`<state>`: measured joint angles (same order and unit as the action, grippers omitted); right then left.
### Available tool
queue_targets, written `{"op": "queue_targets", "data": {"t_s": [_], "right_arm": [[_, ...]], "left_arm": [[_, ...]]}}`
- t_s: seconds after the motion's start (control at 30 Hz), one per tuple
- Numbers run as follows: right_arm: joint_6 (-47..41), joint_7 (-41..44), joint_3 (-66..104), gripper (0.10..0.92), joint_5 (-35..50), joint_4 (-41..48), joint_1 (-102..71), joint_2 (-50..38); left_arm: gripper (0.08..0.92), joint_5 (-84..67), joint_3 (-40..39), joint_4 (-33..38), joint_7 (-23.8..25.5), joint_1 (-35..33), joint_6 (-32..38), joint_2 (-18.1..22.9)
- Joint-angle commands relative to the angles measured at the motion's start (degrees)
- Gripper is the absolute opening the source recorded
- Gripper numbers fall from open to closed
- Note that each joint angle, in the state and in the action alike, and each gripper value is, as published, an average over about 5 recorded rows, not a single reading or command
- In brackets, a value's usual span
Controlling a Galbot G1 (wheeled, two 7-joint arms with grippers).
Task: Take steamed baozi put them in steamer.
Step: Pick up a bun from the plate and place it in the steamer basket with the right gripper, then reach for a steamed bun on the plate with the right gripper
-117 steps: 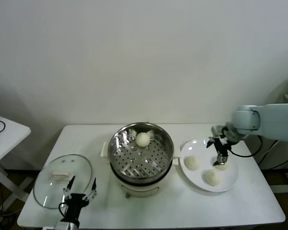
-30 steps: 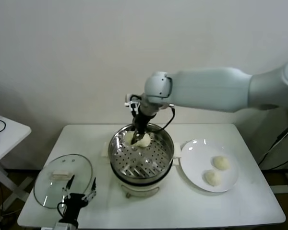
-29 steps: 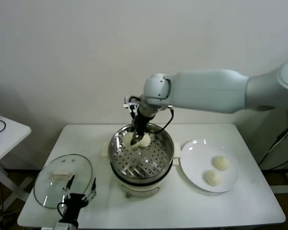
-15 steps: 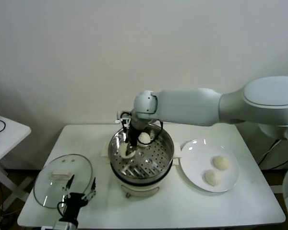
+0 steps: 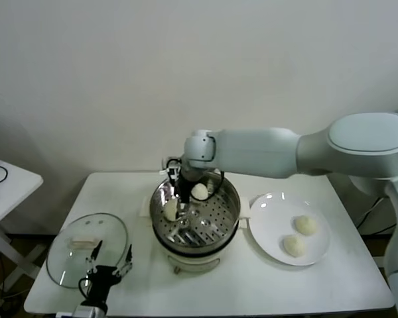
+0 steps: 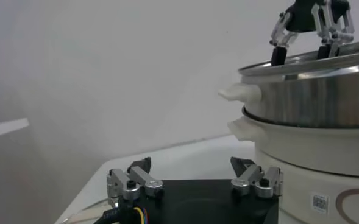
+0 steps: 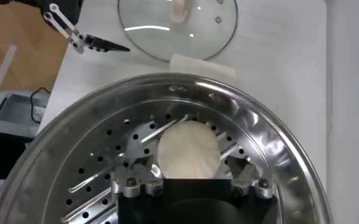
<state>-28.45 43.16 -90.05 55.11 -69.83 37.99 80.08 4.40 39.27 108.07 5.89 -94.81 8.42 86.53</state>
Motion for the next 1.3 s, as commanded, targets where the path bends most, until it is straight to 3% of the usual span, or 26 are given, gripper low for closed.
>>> {"op": "queue_targets", "data": {"t_s": [0.03,0.37,0.67,0.93,1.3], "right_arm": [[0.8,1.3,-1.3,0.821,1.6,-3.4,5.1,-2.5],[4.5,6.9,-15.2,0.823,1.0,-18.8,21.8,-19.6],[8.2,7.9,-28.4,0.823,-11.6,-28.1,27.8,-36.5],[9.3,5.5,-23.8,0.823,-29.0,-24.6,12.7,-46.2],[11.1,5.8,-9.5,0.823,-37.2,-14.3,-7.8,-47.6]], "left_arm": [[0.823,0.2,-0.1,0.3,0.0,-0.1,0.0,0.2],[0.823,0.5,-0.3,1.1,-0.1,-0.8,0.1,0.3],[0.823,1.3,-0.6,0.6,-0.2,-1.0,0.4,0.9],[0.823,2.6,-0.9,-0.2,-0.3,-0.9,0.5,1.6],[0.823,3.7,-0.6,-0.6,-0.5,-1.4,0.7,2.6]]}}
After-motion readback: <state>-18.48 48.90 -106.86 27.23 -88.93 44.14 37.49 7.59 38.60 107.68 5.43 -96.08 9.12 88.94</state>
